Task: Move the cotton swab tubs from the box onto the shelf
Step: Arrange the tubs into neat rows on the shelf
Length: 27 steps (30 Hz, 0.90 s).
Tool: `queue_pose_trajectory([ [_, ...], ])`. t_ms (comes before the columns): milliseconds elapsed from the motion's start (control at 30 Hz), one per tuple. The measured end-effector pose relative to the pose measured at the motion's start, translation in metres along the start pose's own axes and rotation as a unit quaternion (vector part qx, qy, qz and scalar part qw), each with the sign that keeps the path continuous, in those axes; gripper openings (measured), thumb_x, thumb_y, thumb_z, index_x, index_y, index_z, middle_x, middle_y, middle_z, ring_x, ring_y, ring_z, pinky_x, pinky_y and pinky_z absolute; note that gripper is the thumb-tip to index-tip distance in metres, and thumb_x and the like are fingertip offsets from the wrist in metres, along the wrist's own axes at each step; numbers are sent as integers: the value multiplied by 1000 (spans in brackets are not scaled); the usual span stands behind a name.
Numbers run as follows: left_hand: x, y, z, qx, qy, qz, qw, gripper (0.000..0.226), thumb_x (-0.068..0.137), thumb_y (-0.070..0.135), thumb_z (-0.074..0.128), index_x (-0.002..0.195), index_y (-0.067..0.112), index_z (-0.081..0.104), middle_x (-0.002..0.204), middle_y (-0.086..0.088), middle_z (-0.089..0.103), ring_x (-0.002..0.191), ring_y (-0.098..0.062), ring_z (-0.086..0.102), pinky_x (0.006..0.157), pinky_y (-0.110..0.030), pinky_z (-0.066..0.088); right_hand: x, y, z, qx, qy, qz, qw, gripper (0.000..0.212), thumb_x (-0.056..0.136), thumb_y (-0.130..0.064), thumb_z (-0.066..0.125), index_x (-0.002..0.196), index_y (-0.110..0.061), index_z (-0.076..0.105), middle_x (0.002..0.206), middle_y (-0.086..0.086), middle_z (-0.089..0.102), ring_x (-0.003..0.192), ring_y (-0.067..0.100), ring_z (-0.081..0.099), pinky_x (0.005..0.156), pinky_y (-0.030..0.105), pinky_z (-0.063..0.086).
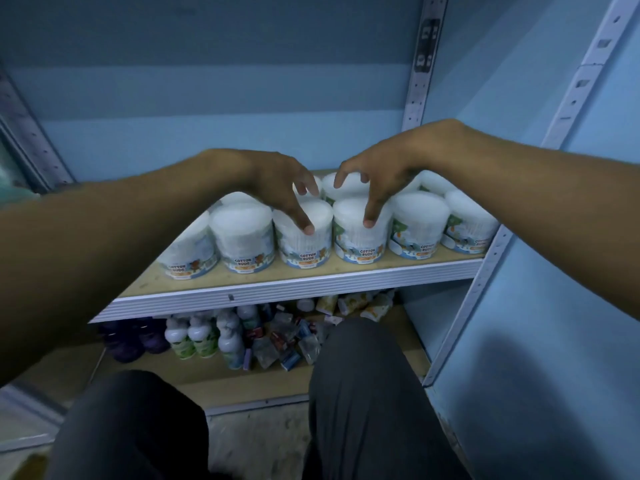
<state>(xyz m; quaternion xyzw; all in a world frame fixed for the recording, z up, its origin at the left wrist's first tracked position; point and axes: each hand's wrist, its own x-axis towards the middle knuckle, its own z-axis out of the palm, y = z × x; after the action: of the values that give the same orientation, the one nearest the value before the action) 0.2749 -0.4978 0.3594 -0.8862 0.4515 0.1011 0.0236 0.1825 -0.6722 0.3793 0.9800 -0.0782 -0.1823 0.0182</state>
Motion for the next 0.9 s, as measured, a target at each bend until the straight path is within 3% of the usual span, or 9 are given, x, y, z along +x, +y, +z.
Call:
queue_pose_trajectory([
  [133,0,-3,8,-12,19,0,1000,72,66,60,81,130,35,58,133,14,57,120,-14,53,90,-24,35,7,-1,9,0,-24,-5,1000,89,67,-38,92,142,-45,44,138,-2,45,115,26,56,98,39,52],
  [300,-1,-2,9,-10,20,5,1000,68,67,60,80,127,36,61,131,13,58,107,-11,51,86,-24,34,10,1,9,-2,-18,-13,1000,85,68,-39,92,139,-47,46,124,-7,42,107,23,52,78,29,50],
  [433,-6,-6,9,-18,20,9,1000,69,68,64,78,128,37,60,131,15,59,112,-12,54,92,-26,38,9,-6,5,-39,-21,-9,999,94,66,-47,90,146,-47,40,144,-1,46,121,24,51,96,33,47],
  [500,-15,-13,6,-33,20,1,999,70,67,66,77,129,39,58,131,18,59,109,-11,55,95,-28,41,8,-13,-2,-46,2,-23,999,98,65,-53,89,147,-47,37,149,-4,45,129,22,48,97,32,41],
  [600,-33,-36,-2,-34,35,-18,999,67,67,67,76,126,42,58,128,20,59,105,-8,53,92,-27,38,9,-31,-10,-37,34,-66,997,96,67,-55,86,148,-44,35,149,-4,46,129,20,47,94,31,37],
  [900,-99,-118,-4,-31,37,-108,993,62,70,72,70,123,43,59,131,17,56,100,-7,50,95,-27,36,22,-95,-22,-34,72,-143,987,93,69,-61,82,147,-48,33,145,-2,49,130,23,48,108,40,39],
])
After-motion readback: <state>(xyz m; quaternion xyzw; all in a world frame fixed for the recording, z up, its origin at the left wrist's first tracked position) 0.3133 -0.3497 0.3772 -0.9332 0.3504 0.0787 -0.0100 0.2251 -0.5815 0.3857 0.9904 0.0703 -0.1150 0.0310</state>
